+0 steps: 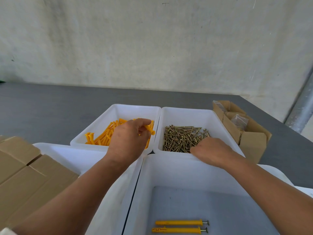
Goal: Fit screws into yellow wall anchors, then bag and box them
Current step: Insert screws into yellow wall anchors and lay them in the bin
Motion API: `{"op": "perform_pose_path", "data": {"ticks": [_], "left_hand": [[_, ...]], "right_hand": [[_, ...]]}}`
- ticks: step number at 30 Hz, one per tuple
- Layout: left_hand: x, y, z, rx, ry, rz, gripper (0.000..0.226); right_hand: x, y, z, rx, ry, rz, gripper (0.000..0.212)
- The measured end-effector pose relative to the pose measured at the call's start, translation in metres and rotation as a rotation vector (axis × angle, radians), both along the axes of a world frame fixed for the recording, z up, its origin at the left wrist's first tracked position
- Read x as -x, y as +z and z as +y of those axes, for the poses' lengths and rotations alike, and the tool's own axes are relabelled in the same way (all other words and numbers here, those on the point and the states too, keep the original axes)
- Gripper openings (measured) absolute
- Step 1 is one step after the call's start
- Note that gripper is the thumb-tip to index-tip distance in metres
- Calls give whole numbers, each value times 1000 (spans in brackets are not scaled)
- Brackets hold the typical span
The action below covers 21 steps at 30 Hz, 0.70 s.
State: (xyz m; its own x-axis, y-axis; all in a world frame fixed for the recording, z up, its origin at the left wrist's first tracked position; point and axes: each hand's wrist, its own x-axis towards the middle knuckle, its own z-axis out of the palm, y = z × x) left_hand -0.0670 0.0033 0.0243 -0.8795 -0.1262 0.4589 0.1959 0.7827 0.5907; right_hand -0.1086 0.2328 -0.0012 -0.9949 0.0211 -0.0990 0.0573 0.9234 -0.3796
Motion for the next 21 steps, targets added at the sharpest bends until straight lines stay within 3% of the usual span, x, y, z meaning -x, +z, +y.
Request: {"op": "perform_pose_path", "data": {"ticks": [5, 8, 10, 16, 21], "left_hand": [[-2, 2, 1, -44, -33, -13, 23], [-2, 5, 3, -59, -51, -30, 10], [-1, 5, 3, -121, -94, -54, 12], [-6, 5, 12, -492, -299, -235, 13], [-9, 5, 17, -722, -366, -408, 17]], "right_hand": [[-1, 1, 4, 48, -30, 147, 20], [-6, 1, 8, 173, -41, 272, 18], [-8, 3, 12, 265, -45, 318, 18], [-15, 10, 14, 721, -24, 301, 14], [-30, 27, -4, 971, 122, 205, 21]]}}
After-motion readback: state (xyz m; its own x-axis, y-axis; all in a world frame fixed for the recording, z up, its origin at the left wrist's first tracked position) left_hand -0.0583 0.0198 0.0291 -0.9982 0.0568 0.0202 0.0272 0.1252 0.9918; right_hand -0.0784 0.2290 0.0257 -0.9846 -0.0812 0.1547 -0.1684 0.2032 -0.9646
